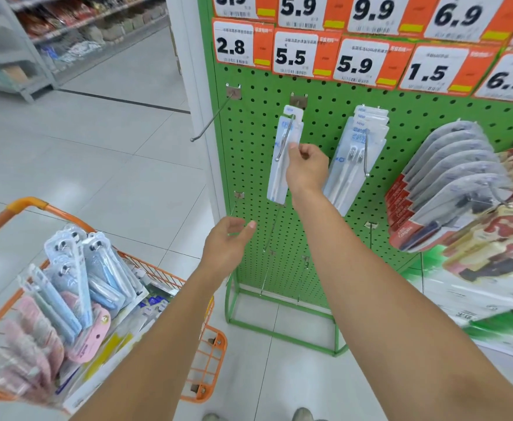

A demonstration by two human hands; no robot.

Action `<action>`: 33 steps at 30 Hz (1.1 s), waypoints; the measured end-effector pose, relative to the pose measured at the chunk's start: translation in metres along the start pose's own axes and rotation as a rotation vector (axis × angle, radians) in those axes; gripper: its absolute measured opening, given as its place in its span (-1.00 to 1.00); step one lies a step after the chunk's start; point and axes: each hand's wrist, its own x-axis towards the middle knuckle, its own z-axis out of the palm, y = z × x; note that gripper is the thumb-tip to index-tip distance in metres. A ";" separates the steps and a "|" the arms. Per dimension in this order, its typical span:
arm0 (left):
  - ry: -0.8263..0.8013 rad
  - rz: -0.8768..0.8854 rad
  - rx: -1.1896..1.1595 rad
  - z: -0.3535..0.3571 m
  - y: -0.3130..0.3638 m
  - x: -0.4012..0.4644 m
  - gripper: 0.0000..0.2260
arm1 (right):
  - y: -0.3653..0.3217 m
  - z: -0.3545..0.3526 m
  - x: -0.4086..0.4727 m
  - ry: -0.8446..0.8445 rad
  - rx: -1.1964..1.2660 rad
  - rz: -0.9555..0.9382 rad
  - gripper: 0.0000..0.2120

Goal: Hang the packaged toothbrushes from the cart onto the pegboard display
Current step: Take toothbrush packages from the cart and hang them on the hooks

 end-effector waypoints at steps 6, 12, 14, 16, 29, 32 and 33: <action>0.040 -0.080 -0.046 -0.025 -0.034 -0.018 -0.78 | 0.023 0.009 -0.007 0.014 0.061 0.179 -0.75; 0.261 -0.270 -0.204 -0.070 -0.107 -0.065 -0.93 | 0.121 0.020 -0.102 -0.278 -0.019 0.544 -0.82; 0.399 -0.358 -0.247 -0.093 -0.136 -0.086 -0.92 | 0.150 0.030 -0.150 -0.542 -0.102 0.622 -0.87; 0.547 -0.423 -0.277 -0.122 -0.159 -0.102 -0.91 | 0.166 0.049 -0.192 -0.776 -0.180 0.672 -0.90; 0.704 -0.404 -0.106 -0.296 -0.232 -0.088 -0.69 | 0.155 0.282 -0.289 -0.985 -0.554 0.240 -0.32; 0.612 -0.410 -0.072 -0.316 -0.246 -0.078 -0.63 | 0.168 0.317 -0.298 -0.940 -0.598 0.254 -0.39; 0.586 -0.420 -0.065 -0.321 -0.250 -0.074 -0.62 | 0.173 0.324 -0.301 -0.925 -0.620 0.249 -0.45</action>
